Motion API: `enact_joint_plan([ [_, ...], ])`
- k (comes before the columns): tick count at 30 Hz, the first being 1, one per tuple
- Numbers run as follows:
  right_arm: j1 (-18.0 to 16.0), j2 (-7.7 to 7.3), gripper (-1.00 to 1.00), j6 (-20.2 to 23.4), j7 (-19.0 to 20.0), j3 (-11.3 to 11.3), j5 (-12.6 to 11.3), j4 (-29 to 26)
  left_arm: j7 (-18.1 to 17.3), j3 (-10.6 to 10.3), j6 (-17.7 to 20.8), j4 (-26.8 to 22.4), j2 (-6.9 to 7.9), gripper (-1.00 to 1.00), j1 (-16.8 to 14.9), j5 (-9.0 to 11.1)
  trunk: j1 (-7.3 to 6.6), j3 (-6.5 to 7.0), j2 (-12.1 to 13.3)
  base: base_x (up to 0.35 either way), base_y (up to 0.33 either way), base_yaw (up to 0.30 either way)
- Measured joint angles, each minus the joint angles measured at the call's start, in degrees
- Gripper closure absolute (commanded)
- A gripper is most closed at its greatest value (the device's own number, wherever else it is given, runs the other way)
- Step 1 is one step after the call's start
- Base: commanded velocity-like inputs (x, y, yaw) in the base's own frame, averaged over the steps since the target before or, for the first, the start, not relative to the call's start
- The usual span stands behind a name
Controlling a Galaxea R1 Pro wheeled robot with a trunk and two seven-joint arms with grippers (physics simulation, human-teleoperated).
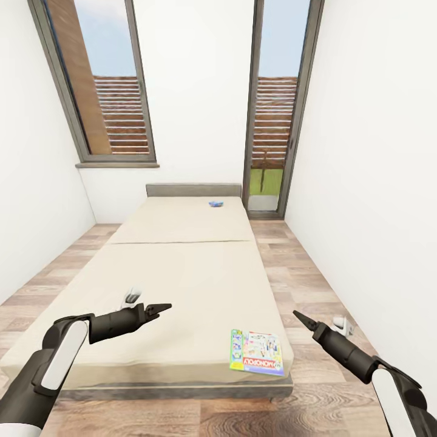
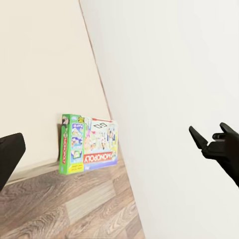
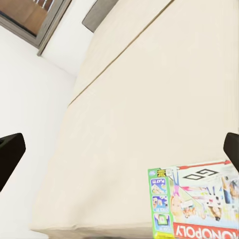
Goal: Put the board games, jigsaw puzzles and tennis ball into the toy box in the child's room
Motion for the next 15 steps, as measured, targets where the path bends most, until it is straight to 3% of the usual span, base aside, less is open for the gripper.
enact_joint_plan([
  [12, -0.02, -0.10, -1.00, 0.00, 0.00, -0.06, -0.28, 0.32, 0.09, -1.38, -0.11, 1.70, -0.58, -1.00, 0.00, -0.25, 2.64, -2.16, -4.81, 0.000, 0.000, 0.000],
  [15, -0.03, -0.11, -1.00, 0.05, 0.00, -0.07, -0.33, 0.31, 0.24, -2.06, -0.30, 4.95, -1.95, -1.00, -0.05, -0.41, 3.30, -2.70, -6.02, 0.000, 0.000, 0.000],
])
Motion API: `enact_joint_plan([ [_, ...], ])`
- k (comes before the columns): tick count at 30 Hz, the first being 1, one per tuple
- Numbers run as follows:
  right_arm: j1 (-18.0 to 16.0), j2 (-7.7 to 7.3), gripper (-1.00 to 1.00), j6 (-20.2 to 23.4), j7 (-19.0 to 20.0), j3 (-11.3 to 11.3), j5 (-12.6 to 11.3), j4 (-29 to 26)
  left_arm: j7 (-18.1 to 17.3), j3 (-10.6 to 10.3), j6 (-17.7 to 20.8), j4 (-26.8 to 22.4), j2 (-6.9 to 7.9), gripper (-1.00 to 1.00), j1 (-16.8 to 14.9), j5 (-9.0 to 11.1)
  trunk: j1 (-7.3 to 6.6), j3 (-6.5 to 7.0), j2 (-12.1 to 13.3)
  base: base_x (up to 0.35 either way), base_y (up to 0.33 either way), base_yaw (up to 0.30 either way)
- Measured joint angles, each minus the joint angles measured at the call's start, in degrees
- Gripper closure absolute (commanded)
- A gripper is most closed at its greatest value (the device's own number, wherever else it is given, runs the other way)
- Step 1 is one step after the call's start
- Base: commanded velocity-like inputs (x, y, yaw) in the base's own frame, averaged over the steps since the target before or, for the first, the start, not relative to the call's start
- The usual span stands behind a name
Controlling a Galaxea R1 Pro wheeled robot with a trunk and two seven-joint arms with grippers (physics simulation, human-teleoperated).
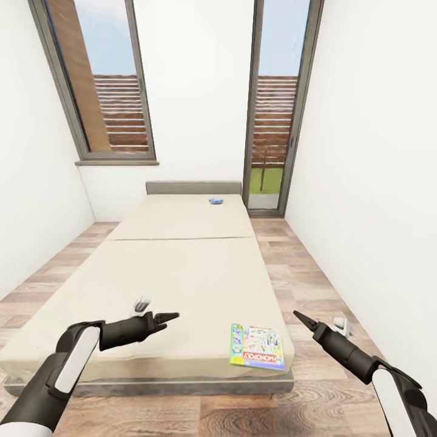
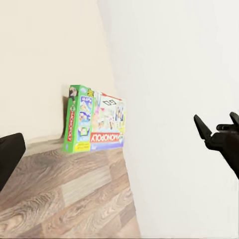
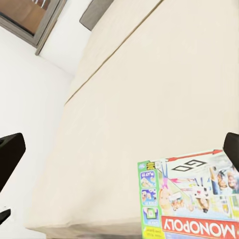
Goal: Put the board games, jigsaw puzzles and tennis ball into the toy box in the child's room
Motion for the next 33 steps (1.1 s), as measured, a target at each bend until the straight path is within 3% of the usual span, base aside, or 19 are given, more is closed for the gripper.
enact_joint_plan([
  [1, -0.01, 0.00, -1.00, 0.02, 0.00, 0.02, -0.04, -0.05, 0.07, -0.21, -0.09, 2.18, -1.22, -1.00, -0.05, -0.19, 0.22, -0.18, -0.40, 0.000, 0.000, 0.000],
  [4, 0.01, 0.01, -1.00, 0.07, 0.03, 0.06, -0.09, -0.33, 0.31, -0.36, -0.25, 5.73, -2.78, -1.00, -0.11, -0.35, 0.88, -0.72, -1.61, 0.000, 0.000, 0.000],
  [9, 0.02, -0.07, -1.00, 0.32, -0.10, 0.01, -0.13, -1.12, 1.97, -0.47, -0.25, 8.10, -4.49, -1.00, -0.13, -0.36, 1.98, -1.61, -3.61, 0.000, 0.000, 0.000],
  [17, 0.29, 0.01, -1.00, 2.12, -0.34, 0.05, -0.28, -4.62, 4.60, -0.49, 0.14, 10.03, -5.26, -1.00, -0.13, -0.18, 3.73, -3.05, -6.82, 0.000, 0.000, 0.000],
  [21, 0.19, -0.03, -1.00, 5.45, -0.35, -0.03, -0.63, -5.02, 4.78, -0.50, 0.11, 11.47, -5.46, -1.00, -0.14, -0.12, 4.61, -3.77, -8.43, 0.000, 0.000, 0.000],
  [25, 0.14, -0.07, -1.00, 8.12, -0.37, -0.88, -2.22, -5.18, 5.00, -0.52, -0.14, 13.86, -6.57, -1.00, -0.19, -0.15, 5.49, -4.49, -10.03, 0.000, 0.000, 0.000],
  [27, 0.13, -0.08, -1.00, 9.68, -0.42, -1.88, -3.70, -5.22, 5.09, -0.55, -0.44, 15.43, -7.90, -1.00, -0.20, -0.25, 5.93, -4.85, -10.83, 0.000, 0.000, 0.000],
  [28, 0.13, -0.09, -1.00, 10.69, -0.45, -2.51, -4.61, -5.30, 5.28, -0.59, -0.59, 16.63, -9.26, -1.00, -0.20, -0.39, 6.15, -5.03, -11.23, 0.000, 0.000, 0.000],
  [33, 0.13, -0.07, -1.00, 12.41, -0.52, -3.63, -6.05, -5.61, 7.66, -1.50, -0.99, 19.14, -13.90, -1.00, -0.22, -2.28, 7.25, -5.92, -13.24, 0.000, 0.000, 0.000],
])
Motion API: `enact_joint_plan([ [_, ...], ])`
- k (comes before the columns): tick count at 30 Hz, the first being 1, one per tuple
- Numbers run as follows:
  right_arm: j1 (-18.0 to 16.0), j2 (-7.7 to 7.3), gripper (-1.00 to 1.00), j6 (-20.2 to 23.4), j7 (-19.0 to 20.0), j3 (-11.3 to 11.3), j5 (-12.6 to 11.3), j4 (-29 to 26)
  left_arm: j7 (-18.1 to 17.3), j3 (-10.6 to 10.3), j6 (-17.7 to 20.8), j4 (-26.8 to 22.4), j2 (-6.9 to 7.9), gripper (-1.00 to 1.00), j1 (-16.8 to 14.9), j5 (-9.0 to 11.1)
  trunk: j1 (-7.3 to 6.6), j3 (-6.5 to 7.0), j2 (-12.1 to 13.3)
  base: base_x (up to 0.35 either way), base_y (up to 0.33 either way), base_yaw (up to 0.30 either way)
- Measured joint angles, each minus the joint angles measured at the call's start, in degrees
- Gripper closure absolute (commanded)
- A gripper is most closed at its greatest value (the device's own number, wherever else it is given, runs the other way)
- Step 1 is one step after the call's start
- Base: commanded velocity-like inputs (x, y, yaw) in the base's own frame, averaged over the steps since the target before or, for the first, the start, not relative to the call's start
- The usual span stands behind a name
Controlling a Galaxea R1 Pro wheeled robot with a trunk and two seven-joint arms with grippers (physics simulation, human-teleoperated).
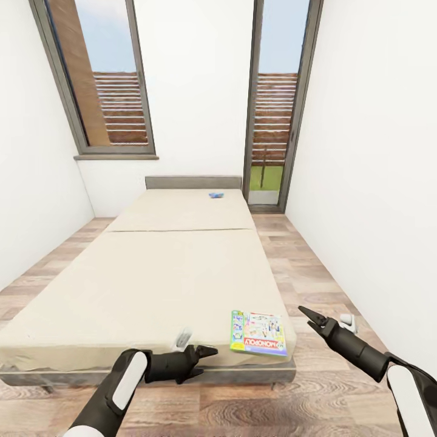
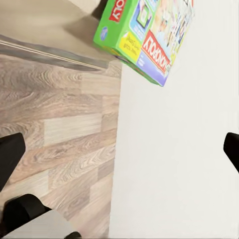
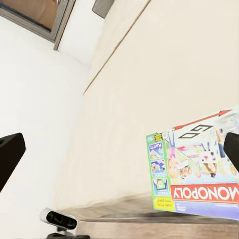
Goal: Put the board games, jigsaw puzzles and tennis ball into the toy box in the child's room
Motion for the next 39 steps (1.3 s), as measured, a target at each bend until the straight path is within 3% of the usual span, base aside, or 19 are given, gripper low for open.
enact_joint_plan([
  [4, -0.01, 0.07, -1.00, 0.23, -0.27, -0.24, -0.26, -0.04, 1.58, -0.49, -2.39, 0.61, -1.67, -1.00, -0.01, -2.77, 0.88, -0.72, -1.60, 0.000, 0.000, 0.000],
  [8, -0.07, 0.13, -1.00, 0.12, -0.50, -0.26, -0.14, 0.14, 1.86, -0.81, -3.88, 0.83, -2.22, -1.00, -0.01, -3.70, 1.76, -1.44, -3.21, 0.000, 0.000, 0.000],
  [16, -0.14, 0.26, -1.00, -0.13, -0.66, -0.17, 0.24, 0.37, 1.64, -1.07, -4.30, 0.90, -2.88, -1.00, -0.01, -3.98, 1.76, -1.44, -3.22, 0.000, 0.000, 0.000],
  [23, -0.18, 0.57, -1.00, -0.37, -0.71, 0.01, 0.39, 0.41, 1.59, -4.49, -4.69, 0.91, -3.00, -1.00, -0.01, -4.02, 1.76, -1.44, -3.22, 0.000, -0.073, 0.000],
  [27, -0.19, 0.60, -1.00, -0.39, -0.71, 0.02, 0.40, 0.42, 1.60, -5.24, -4.77, 0.89, -3.00, -1.00, -0.01, -4.02, 1.76, -1.44, -3.22, 0.000, -0.180, 0.000],
  [39, -0.19, 0.37, -1.00, -0.39, -0.71, 0.03, 0.35, 0.41, 1.60, -5.68, -4.75, 0.55, -2.90, -1.00, -0.01, -4.11, 1.76, -1.44, -3.22, 0.000, -0.124, 0.000],
])
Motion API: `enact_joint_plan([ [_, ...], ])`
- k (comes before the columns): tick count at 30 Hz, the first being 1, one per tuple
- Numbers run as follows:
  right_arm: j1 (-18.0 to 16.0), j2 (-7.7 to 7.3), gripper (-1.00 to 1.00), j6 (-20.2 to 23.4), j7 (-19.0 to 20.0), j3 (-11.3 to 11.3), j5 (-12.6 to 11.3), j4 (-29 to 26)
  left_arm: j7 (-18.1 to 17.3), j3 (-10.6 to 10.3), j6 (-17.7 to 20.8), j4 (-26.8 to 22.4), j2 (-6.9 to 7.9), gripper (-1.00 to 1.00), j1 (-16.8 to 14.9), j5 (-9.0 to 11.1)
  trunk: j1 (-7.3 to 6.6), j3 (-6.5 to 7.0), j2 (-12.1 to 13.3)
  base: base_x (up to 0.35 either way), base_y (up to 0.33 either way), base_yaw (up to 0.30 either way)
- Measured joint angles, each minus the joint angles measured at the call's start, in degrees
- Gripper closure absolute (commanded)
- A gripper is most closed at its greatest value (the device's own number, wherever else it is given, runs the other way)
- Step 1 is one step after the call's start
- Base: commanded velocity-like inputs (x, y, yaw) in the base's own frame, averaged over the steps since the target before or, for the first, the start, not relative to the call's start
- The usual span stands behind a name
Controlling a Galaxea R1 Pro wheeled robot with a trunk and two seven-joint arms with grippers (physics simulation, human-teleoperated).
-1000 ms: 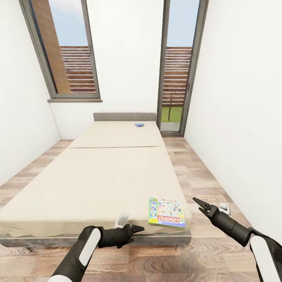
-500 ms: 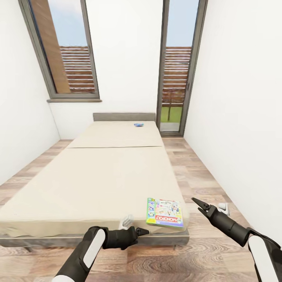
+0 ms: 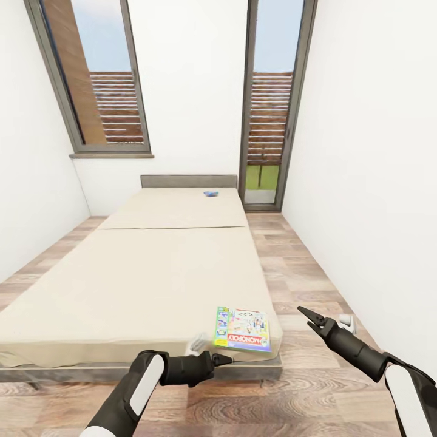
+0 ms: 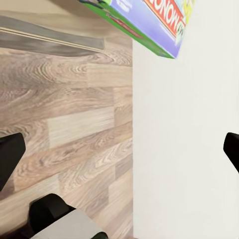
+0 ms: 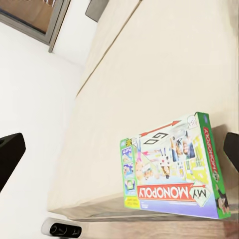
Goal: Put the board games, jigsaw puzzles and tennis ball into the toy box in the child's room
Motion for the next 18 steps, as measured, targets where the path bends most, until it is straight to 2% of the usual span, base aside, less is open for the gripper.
enact_joint_plan([
  [7, -0.02, 0.18, -1.00, -0.02, 0.02, 0.15, 0.04, 0.02, -0.01, -0.02, 0.08, -0.15, 0.06, -1.00, 0.00, -0.01, 0.00, 0.00, 0.00, 0.000, -0.072, 0.000],
  [14, -0.08, 0.05, -1.00, 0.06, 0.00, 0.17, 0.00, 0.00, 0.07, -0.02, 0.06, -0.09, 0.07, -1.00, 0.00, 0.00, 0.00, 0.00, 0.00, 0.000, -0.185, 0.000],
  [18, -0.08, -0.04, -1.00, 0.05, 0.01, 0.17, -0.03, 0.02, 0.08, 0.00, 0.10, -0.10, 0.06, -1.00, 0.00, 0.00, 0.00, 0.00, 0.00, 0.000, -0.077, 0.000],
])
